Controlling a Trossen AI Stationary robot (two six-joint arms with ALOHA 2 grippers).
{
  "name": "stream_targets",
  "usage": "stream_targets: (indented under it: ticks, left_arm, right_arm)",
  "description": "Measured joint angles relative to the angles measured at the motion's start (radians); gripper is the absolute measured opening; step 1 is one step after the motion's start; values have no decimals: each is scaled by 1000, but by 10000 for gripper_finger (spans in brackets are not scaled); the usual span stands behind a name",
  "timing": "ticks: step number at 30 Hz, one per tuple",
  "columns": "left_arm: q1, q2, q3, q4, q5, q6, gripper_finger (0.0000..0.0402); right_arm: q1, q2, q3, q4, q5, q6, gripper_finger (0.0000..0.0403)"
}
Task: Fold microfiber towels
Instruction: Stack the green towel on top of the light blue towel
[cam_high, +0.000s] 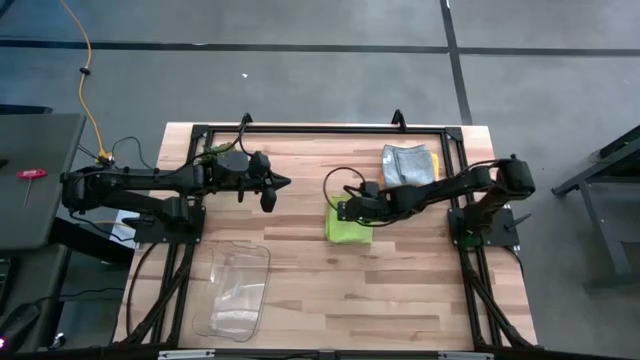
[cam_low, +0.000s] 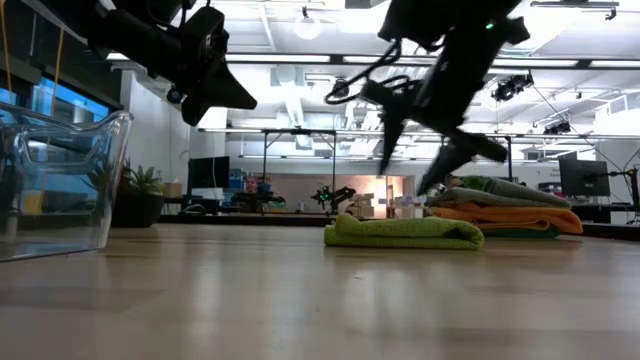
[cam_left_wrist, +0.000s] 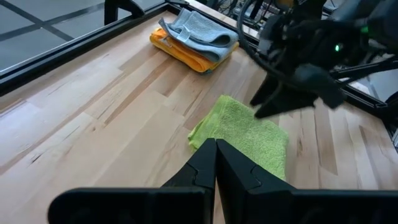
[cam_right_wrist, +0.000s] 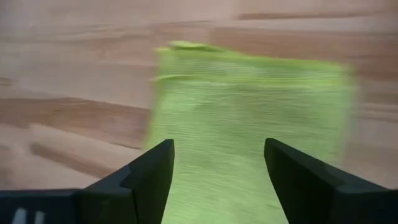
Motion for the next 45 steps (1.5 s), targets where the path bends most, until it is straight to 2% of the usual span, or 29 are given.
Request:
stream_targets:
  ticks: [3,6,8,17,22,28,33,36,39,42,44,45]
  left_arm:
    - [0,0,0,-3,0,0,0]
    - [0,0,0,-3,0,0,0]
    - [0,0,0,-3,-1,0,0]
    - [0,0,0,-6,-3,-8,0]
    - [0,0,0,-12,-3,-9,0]
    - [0,0,0,-19,-4,-9,0]
    - [0,0,0,-19,-4,-9,0]
    - [0,0,0,-19,-4,-9,0]
    - [1,0,0,-19,-4,-9,0]
    - [1,0,0,-19,-4,-12,0]
    - [1,0,0,-19,-4,-12,0]
    - [1,0,0,-19,-4,-12,0]
  right_arm:
    - [0,-49,0,-162,1,32,243]
    - [0,-57,0,-303,-62,40,243]
    - [7,-46,0,-334,-101,43,243]
    - [0,74,0,-231,-181,60,243]
    - [-22,123,0,-112,-211,60,243]
    - [-32,175,6,-99,-243,68,234]
    - [-29,176,4,-118,-224,88,195]
    - [-29,176,3,-133,-224,44,161]
    - [-29,177,3,-170,-213,21,109]
    - [-29,177,3,-198,-204,-4,36]
    - [-29,175,3,-201,-204,-30,11]
    - [-29,171,3,-202,-205,-44,13]
